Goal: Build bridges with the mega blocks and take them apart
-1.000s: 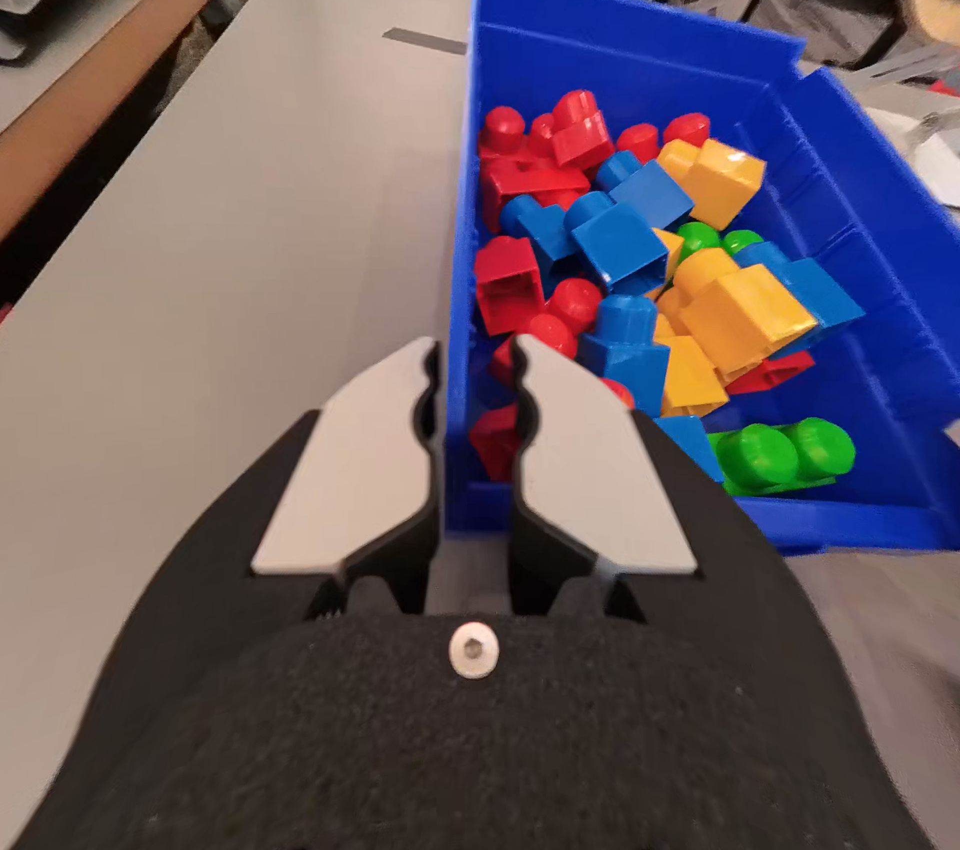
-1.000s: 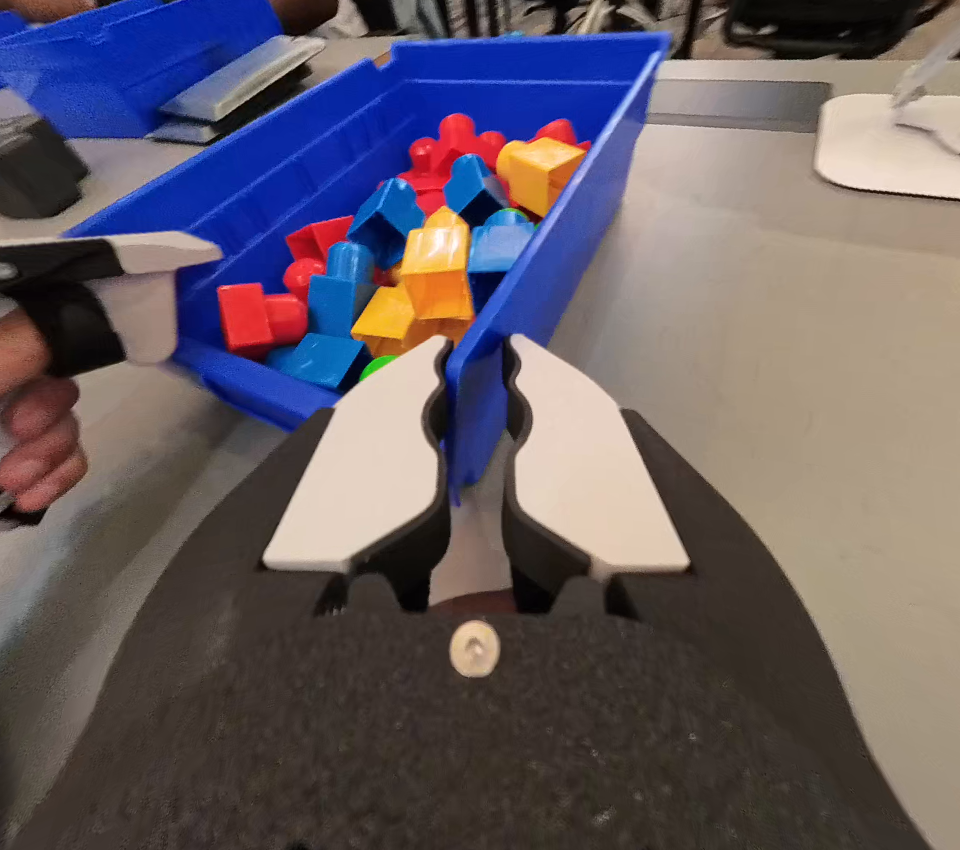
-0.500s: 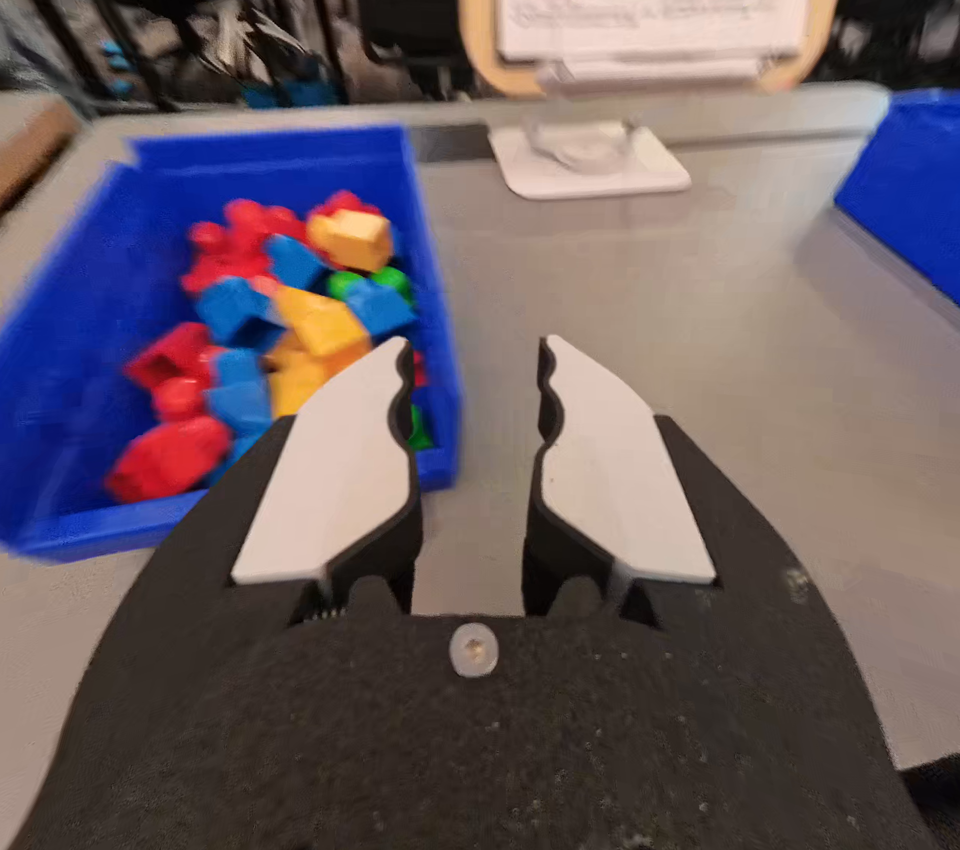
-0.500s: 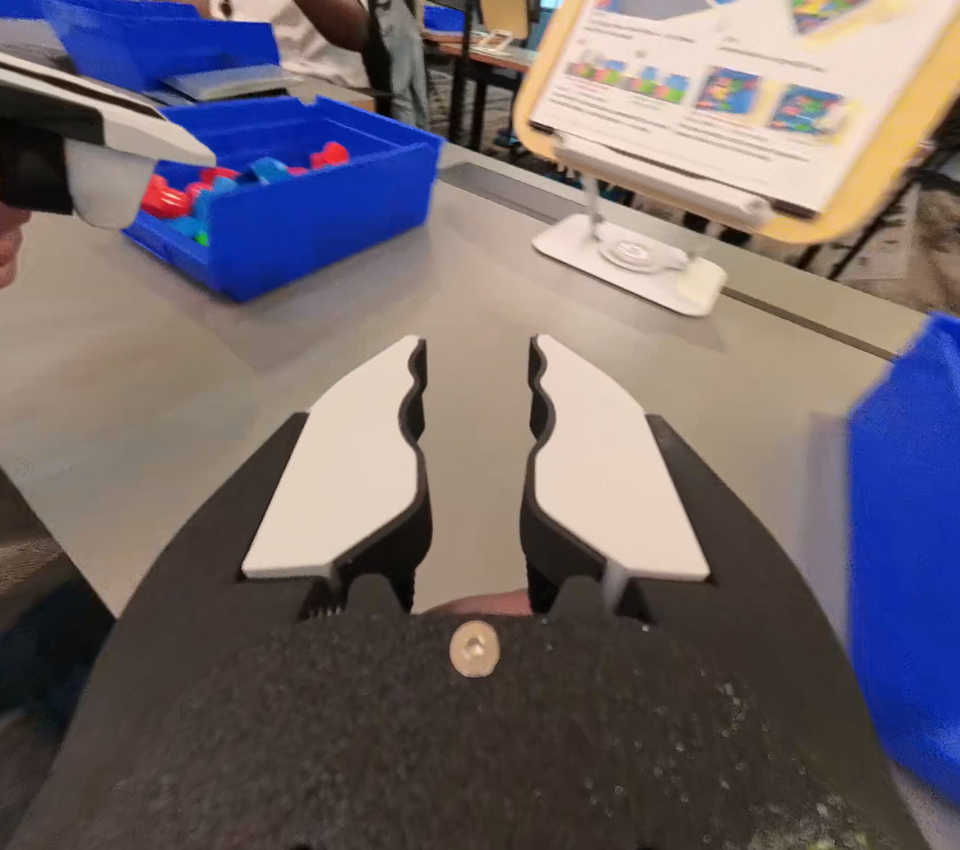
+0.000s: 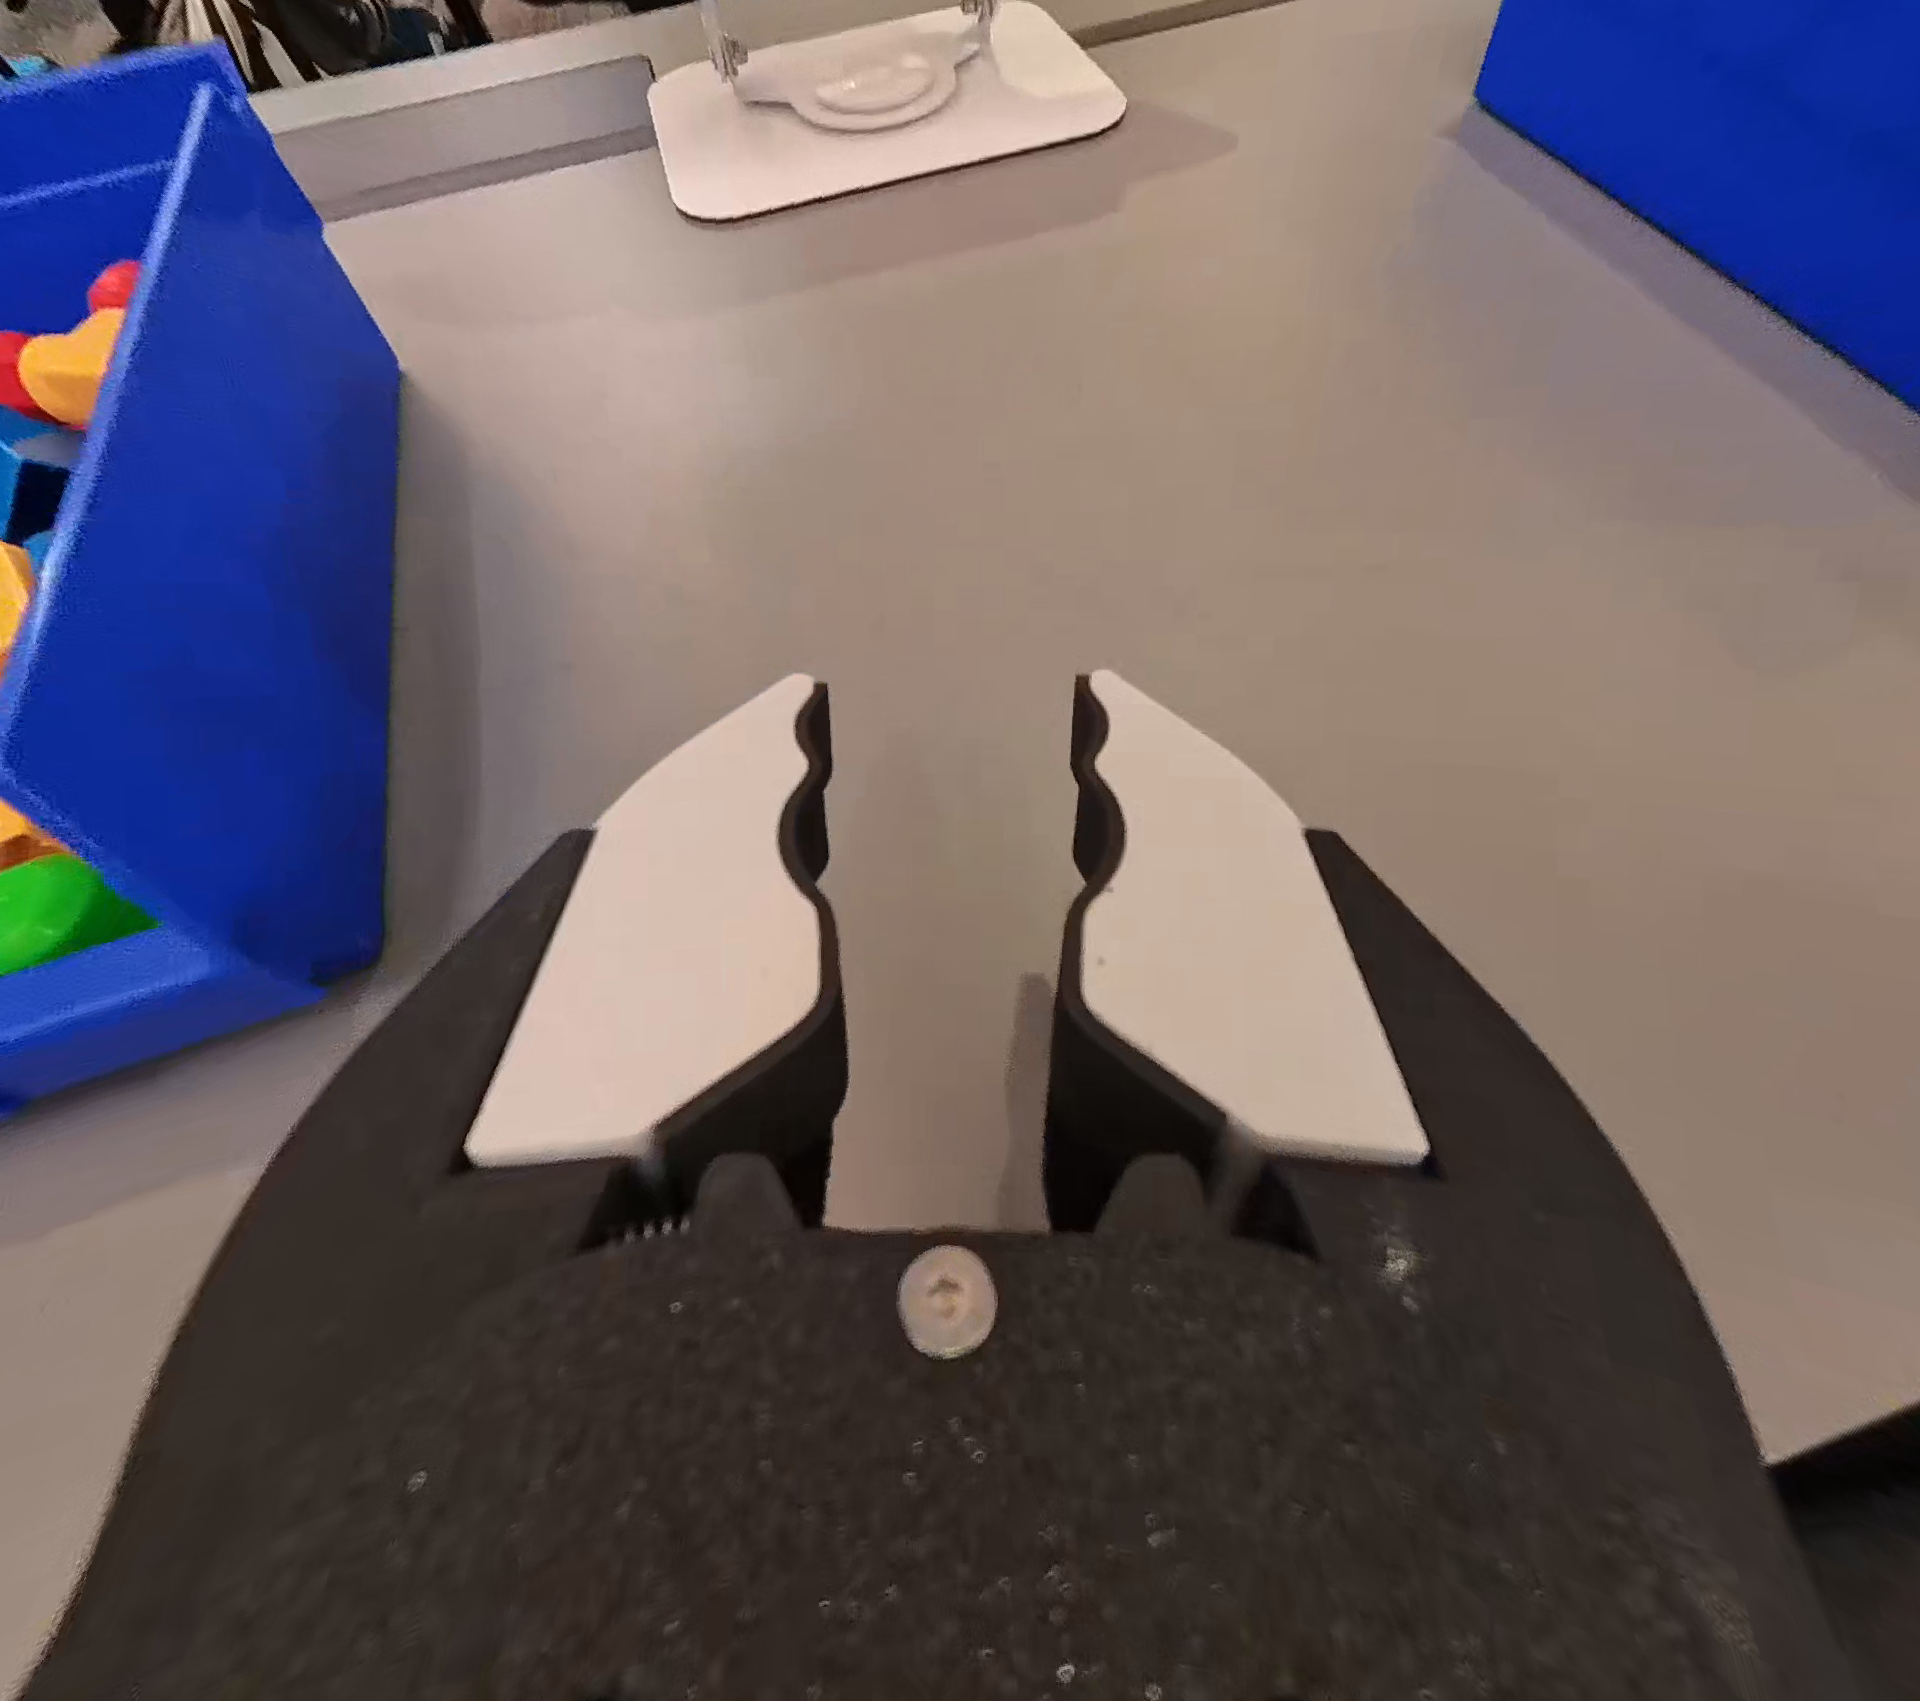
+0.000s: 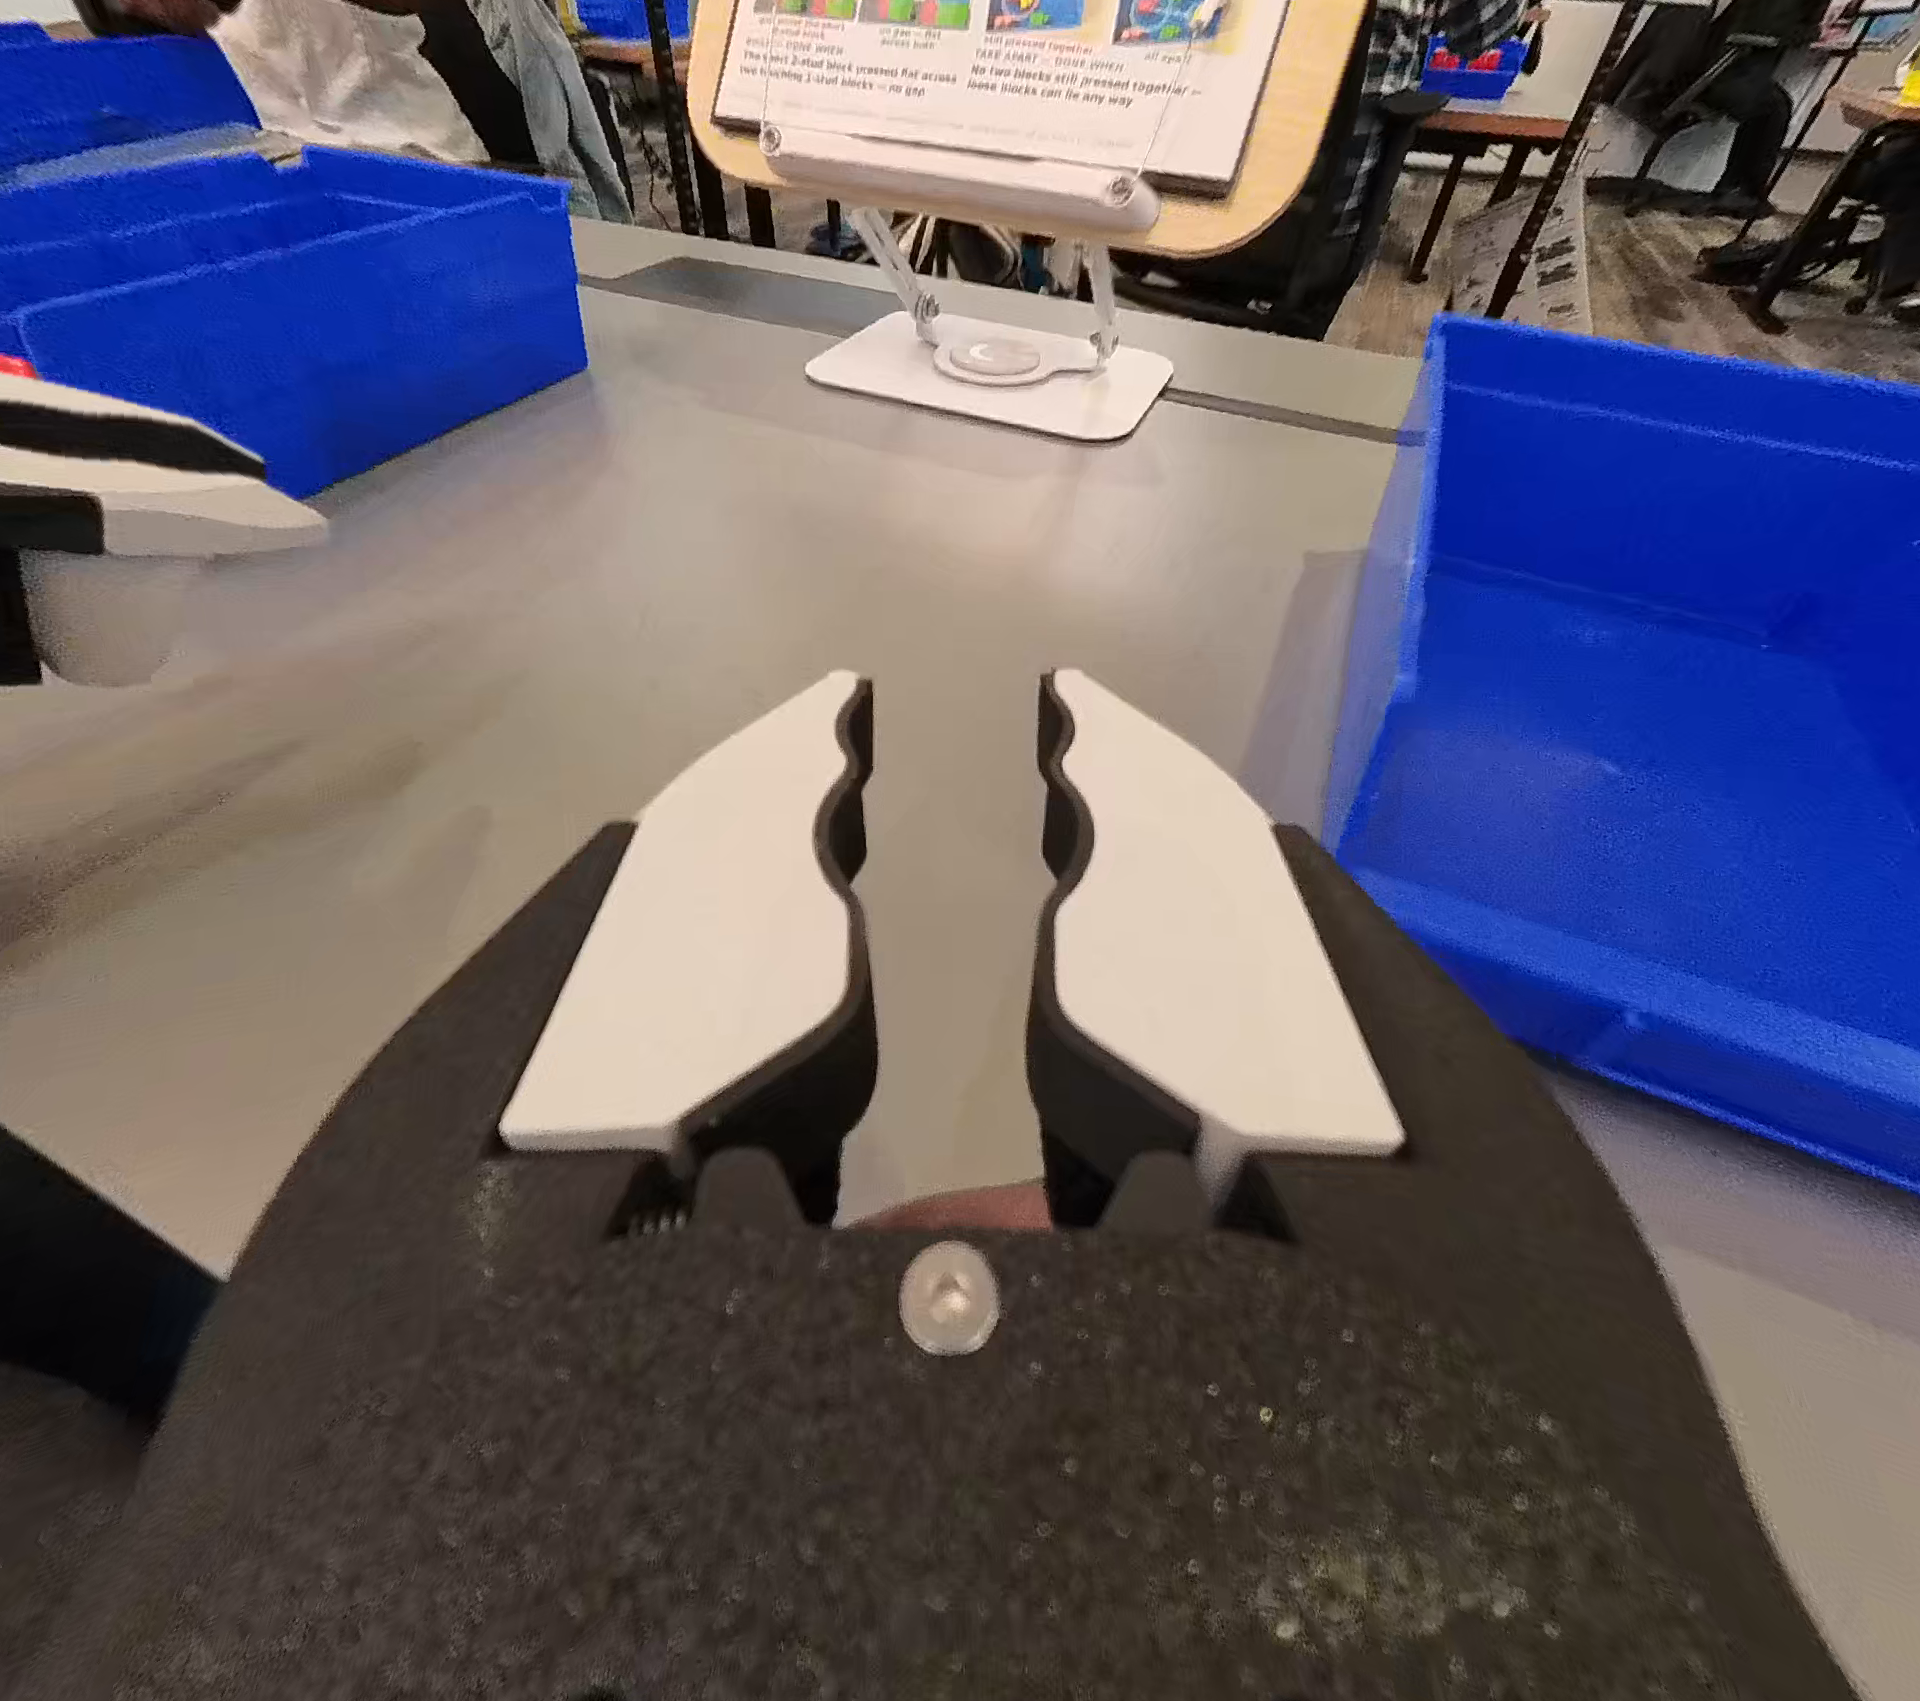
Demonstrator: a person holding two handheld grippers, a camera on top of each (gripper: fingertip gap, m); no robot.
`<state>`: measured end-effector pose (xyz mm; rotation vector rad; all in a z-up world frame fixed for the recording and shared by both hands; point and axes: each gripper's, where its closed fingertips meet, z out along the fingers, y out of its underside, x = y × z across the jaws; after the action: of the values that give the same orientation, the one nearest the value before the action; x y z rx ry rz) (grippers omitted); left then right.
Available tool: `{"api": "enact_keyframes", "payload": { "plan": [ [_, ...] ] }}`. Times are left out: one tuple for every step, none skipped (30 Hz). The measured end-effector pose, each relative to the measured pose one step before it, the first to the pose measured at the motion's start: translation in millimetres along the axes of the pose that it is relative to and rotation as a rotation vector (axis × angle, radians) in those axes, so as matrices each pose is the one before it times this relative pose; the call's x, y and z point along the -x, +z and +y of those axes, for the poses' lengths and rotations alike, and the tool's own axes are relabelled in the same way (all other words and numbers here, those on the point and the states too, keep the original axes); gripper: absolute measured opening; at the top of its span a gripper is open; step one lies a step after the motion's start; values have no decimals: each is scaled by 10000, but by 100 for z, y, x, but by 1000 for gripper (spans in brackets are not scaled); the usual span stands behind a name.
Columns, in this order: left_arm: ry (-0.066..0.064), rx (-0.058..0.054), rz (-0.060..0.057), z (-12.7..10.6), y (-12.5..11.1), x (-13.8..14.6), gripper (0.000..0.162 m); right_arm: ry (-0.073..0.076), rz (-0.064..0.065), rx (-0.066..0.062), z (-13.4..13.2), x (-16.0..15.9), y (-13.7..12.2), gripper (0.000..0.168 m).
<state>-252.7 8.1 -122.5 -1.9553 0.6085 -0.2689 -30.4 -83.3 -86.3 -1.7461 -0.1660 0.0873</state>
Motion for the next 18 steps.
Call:
{"api": "enact_keyframes", "payload": {
  "plan": [
    [61,116,-60,251,201,223,44,-5,-36,109,289,185,249,30],
    [109,94,-116,180,174,272,44,7,-52,56,149,271,214,30],
    [121,92,-142,130,166,276,44,0,-108,38,-4,496,75,26],
    [165,147,-216,133,186,337,44,-74,-525,29,-247,1401,-149,1],
    [262,200,-386,132,213,540,43,-104,-1109,-176,-859,2742,-264,0],
    [392,213,-509,98,264,687,43,-72,-1081,-327,-1367,3343,-19,0],
    [448,226,-481,134,328,593,43,-201,-979,-181,-1292,3683,420,0],
    [366,217,-422,150,366,485,43,-334,-769,71,-981,3594,914,0],
    [271,140,-296,94,342,289,44,-408,-635,174,-787,3266,1173,0],
    [232,115,-192,107,323,109,44,-417,-435,190,-694,2575,1205,0],
    [220,113,-133,141,292,18,44,-335,-152,89,-673,1650,1035,0],
    [193,81,-109,126,207,-5,44,-169,-46,9,-557,949,823,0],
    [169,29,-117,94,109,35,44,-37,25,98,-194,386,706,0],
    [156,-12,-124,68,20,58,44,10,36,152,101,74,621,0],
    [119,-43,-103,14,-40,68,44,134,63,178,234,-163,535,0],
    [69,-49,-49,-39,-56,19,44,225,-1,94,154,-160,378,0],
    [44,-33,-15,-37,-46,-26,44,228,-42,-7,-9,-64,195,0],
    [30,-38,-21,-71,-56,-21,44,87,35,61,77,-125,128,0]
  ]
}}
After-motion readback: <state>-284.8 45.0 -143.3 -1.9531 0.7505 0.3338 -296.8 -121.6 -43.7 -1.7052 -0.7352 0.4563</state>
